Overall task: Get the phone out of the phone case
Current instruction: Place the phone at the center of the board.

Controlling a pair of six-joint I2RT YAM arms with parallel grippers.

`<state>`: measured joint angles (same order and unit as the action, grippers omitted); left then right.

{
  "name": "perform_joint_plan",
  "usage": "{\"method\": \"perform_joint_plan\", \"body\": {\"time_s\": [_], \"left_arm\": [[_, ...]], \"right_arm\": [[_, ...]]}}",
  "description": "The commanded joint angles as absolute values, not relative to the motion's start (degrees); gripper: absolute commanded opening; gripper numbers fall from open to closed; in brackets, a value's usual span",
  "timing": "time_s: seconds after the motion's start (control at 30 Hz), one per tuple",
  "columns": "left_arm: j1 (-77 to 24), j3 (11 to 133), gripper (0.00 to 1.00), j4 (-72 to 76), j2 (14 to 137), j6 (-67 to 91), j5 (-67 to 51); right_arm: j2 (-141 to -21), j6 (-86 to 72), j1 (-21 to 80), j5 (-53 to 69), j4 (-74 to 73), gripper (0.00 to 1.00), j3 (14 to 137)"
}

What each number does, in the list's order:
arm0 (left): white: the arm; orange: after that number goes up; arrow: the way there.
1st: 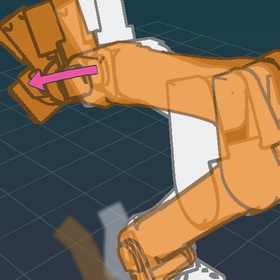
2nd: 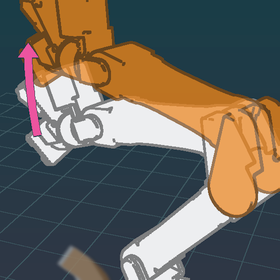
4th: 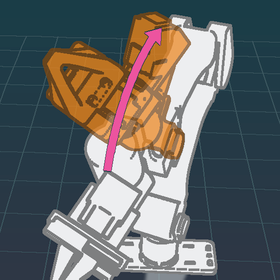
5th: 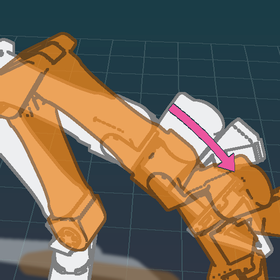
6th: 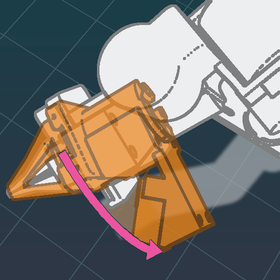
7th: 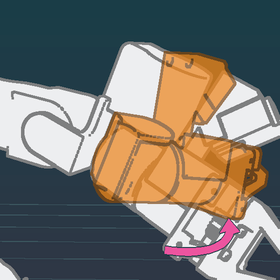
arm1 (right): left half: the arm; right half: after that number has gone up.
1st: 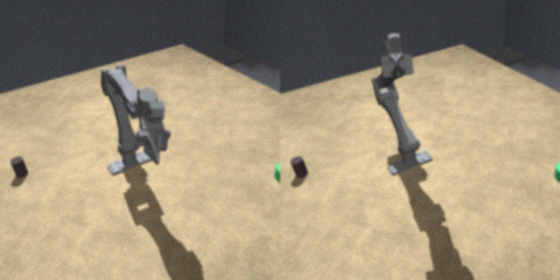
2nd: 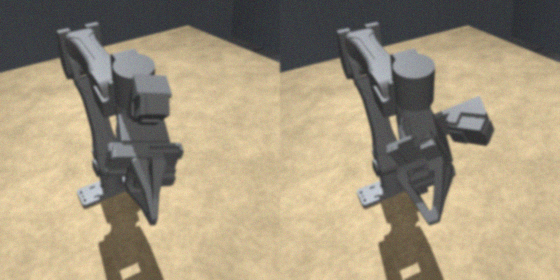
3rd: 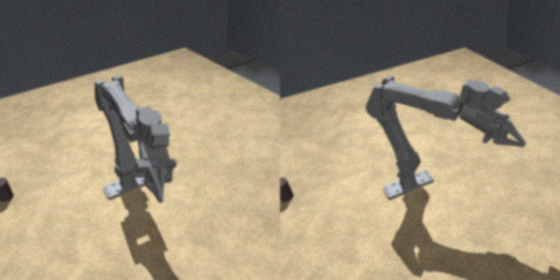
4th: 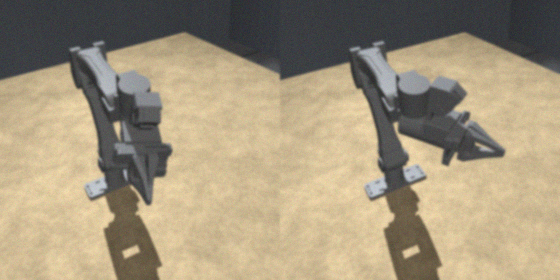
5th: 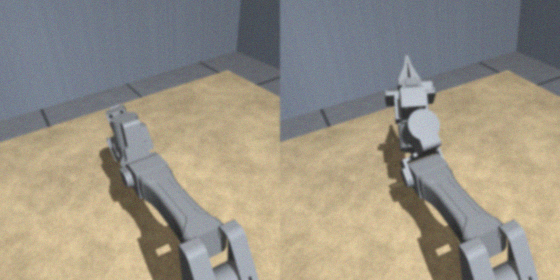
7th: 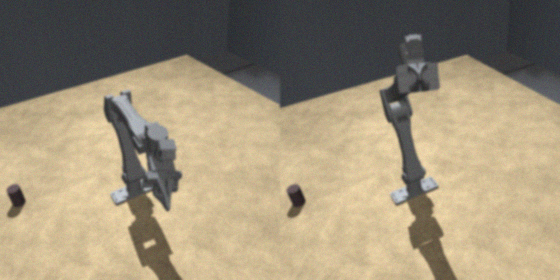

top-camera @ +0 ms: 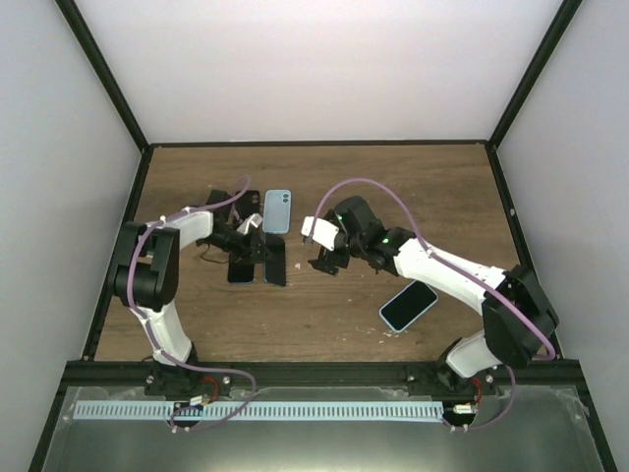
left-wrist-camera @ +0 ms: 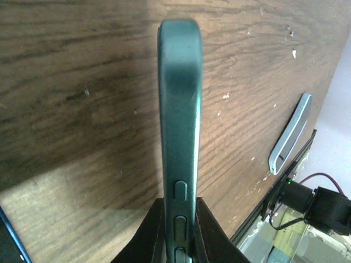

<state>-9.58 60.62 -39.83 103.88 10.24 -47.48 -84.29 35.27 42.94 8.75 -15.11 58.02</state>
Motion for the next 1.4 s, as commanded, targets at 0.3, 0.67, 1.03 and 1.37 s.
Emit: {"method": "perform_joint_plan", "body": {"time_s": [0.3,0.67,1.03,1.37], "left_arm": [[-10.1,65.5,0.18,-40.2,108.3,10.2,-44.6],[-10.0,64.8,0.46,-40.5,105.4,11.2,-42.6],[-10.1,64.1,0.67,-41.0,101.0,11.2,-36.1],[-10.1,64.5,0.99,-40.7,94.4,5.5,-31.6]], "right_arm": [[-83.0,34.4,42.6,9.1,-16.2,1.00,58.1],[-83.3,34.4,42.5,8.8,-16.6,1.00,58.1],[-83.0,35.1,37.9,14.0,-21.9,1.00,59.1],[-74.9,46.2,27.6,22.7,-34.9,1.00,53.5]]}}
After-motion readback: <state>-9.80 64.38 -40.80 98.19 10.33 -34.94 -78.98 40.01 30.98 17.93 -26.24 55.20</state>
